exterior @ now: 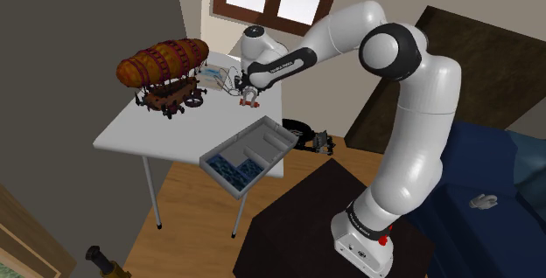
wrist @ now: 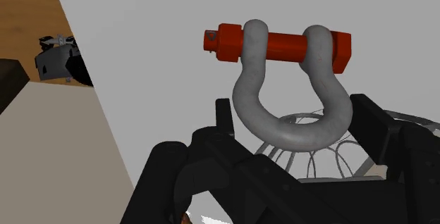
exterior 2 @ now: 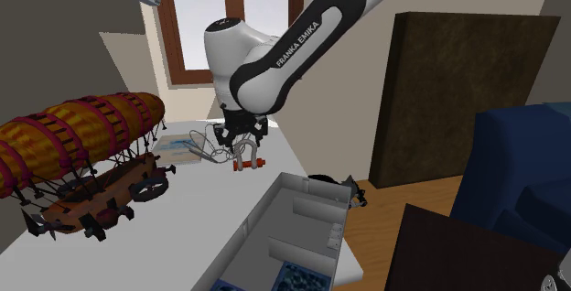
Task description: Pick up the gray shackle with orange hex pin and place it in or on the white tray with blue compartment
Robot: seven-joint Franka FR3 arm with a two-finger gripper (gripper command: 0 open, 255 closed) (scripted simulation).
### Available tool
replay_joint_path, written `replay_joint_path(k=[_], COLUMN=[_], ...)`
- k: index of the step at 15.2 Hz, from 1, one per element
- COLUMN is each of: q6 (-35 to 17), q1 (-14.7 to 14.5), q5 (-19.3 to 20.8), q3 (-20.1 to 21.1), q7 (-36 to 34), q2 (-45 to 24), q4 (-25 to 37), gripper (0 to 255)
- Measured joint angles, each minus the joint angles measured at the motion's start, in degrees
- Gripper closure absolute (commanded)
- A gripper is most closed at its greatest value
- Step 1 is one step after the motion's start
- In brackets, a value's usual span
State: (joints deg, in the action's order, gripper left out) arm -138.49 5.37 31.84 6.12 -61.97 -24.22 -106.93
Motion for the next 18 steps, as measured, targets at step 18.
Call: replay_joint_path(k=[18], q6=[10.03], q1=[0.94], q5=[-5.13], q3=[1.96], q7=[6.29], q2=[6.87], q4=[4.11], gripper=[255])
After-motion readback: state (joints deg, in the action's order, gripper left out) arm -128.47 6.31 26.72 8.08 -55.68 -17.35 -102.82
